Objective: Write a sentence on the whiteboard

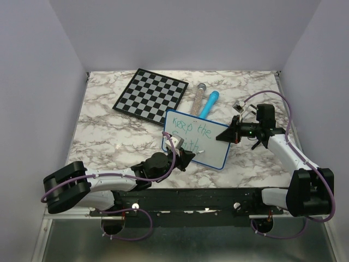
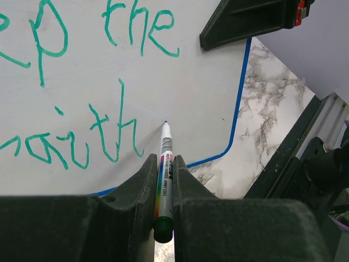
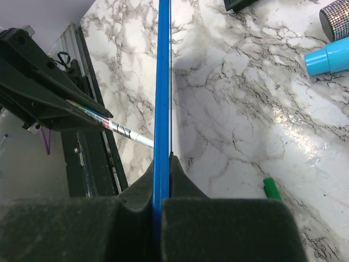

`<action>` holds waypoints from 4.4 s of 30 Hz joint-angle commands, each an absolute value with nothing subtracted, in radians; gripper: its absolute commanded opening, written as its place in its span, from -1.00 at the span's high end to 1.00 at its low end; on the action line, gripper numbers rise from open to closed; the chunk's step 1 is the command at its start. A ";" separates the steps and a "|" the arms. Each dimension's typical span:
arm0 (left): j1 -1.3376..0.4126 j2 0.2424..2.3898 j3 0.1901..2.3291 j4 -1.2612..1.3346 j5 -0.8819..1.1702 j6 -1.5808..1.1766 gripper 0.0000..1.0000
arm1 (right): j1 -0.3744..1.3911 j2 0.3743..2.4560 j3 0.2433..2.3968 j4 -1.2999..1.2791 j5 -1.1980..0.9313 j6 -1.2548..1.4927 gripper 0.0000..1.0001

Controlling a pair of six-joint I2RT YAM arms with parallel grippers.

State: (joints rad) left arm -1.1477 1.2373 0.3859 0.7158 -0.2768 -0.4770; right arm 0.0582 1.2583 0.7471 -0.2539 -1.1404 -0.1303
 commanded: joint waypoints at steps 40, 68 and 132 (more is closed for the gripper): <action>-1.137 1.212 0.393 0.650 -0.356 -0.471 1.00 | 0.063 1.246 0.762 -0.204 -1.195 -0.110 0.99; -1.114 1.226 0.437 0.706 -0.310 -0.468 1.00 | 0.064 1.241 0.762 -0.203 -1.198 -0.110 0.99; -1.091 1.120 0.416 0.610 -0.094 -0.520 1.00 | 0.064 1.246 0.762 -0.204 -1.193 -0.115 0.99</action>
State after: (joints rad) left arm -1.0924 1.1099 0.3923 0.5472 -0.1909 -0.5526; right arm 0.0582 1.2583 0.7471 -0.2344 -1.1225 -0.1303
